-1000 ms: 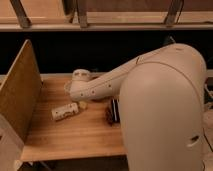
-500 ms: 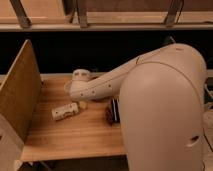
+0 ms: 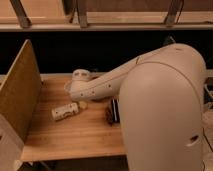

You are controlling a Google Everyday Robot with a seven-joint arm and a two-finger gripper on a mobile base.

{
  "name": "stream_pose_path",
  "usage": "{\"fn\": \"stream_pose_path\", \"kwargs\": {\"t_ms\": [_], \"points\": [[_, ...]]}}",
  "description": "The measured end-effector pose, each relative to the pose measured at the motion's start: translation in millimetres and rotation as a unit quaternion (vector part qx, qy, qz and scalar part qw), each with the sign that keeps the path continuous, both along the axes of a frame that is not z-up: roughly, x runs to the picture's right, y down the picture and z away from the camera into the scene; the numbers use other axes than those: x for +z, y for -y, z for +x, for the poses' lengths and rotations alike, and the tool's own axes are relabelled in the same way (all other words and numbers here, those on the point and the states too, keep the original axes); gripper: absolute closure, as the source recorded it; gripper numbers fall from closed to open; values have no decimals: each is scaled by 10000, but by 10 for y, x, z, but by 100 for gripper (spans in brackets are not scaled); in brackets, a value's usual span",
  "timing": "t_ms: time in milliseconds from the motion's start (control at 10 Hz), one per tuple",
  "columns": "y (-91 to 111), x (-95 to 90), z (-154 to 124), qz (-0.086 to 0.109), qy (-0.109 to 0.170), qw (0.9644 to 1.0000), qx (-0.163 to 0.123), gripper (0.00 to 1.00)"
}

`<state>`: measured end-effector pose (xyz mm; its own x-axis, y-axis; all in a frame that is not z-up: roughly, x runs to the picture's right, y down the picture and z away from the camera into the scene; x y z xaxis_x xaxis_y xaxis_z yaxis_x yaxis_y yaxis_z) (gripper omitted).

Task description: Pick up the ceramic bowl

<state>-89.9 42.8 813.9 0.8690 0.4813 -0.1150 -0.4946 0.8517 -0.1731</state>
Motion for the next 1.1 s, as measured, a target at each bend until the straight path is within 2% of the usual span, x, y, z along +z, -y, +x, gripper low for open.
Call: {"fn": "stream_pose_path", "kwargs": {"t_ms": [400, 700, 900, 1000, 1100], "points": [[58, 2, -6, 40, 76, 10000, 6, 20], [365, 105, 220, 98, 406, 9973, 601, 20], [504, 127, 446, 145, 541, 9928, 1058, 20], [599, 123, 610, 193, 688, 9871, 1434, 20], [661, 105, 689, 240, 825, 9821, 1675, 20]]}}
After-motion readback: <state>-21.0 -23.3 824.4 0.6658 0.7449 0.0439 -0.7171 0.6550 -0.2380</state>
